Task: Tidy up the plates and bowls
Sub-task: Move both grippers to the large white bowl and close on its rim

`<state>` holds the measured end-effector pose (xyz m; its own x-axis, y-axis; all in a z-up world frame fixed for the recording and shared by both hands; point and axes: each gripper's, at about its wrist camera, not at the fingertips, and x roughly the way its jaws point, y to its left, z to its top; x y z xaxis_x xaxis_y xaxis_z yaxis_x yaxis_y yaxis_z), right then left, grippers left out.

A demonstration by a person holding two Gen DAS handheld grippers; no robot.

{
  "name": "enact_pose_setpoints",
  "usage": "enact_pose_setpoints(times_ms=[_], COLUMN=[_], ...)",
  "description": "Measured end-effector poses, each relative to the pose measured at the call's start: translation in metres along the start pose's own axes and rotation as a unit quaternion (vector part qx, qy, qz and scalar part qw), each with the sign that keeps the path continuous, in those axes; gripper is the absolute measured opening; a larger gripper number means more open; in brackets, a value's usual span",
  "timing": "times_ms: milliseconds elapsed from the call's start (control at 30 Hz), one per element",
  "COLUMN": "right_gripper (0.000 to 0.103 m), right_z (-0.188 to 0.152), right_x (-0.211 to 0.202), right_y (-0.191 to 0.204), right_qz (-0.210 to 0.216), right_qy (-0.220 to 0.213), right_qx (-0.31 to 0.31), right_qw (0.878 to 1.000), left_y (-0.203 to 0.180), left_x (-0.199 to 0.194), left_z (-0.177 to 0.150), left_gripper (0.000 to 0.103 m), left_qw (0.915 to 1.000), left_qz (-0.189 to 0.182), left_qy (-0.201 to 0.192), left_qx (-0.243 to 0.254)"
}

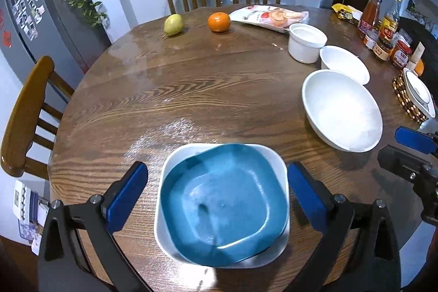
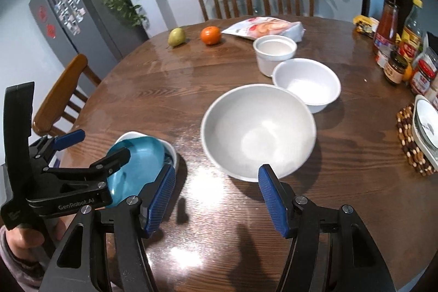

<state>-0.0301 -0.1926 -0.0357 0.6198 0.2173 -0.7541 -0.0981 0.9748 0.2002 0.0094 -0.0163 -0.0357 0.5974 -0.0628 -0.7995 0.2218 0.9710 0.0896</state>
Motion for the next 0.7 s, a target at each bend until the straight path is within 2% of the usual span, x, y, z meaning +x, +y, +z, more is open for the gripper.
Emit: enact_pose_setpoints(times_ms=[300,533,700], right_gripper=[0.064,0.064,0.064], right_z=[0.0,-0.001,0.002], right_x=[-0.004,-0.003,0.001], right_y=[-0.035,-0.069,-0.086], right_qz=[-0.021,-0.034,-0.038], right_qy=[-0.001,0.006,0.012], right_qx=[0.032,0.062,0.074], right_qw=[0.999,0.998,0.996], left_y=[-0.022,-0.042,-0.06], left_x=[0.008,0.018,0.026], left_z=[0.007,0.022,0.033], left_gripper=[0.102,0.102,0.102], left_qw=[0.9996,0.9982,0.9977], left_qz=[-0.021,-0.056,-0.065], left_qy=[0.011,0.018,0.018], left_qx=[0.018,0.006,0.0])
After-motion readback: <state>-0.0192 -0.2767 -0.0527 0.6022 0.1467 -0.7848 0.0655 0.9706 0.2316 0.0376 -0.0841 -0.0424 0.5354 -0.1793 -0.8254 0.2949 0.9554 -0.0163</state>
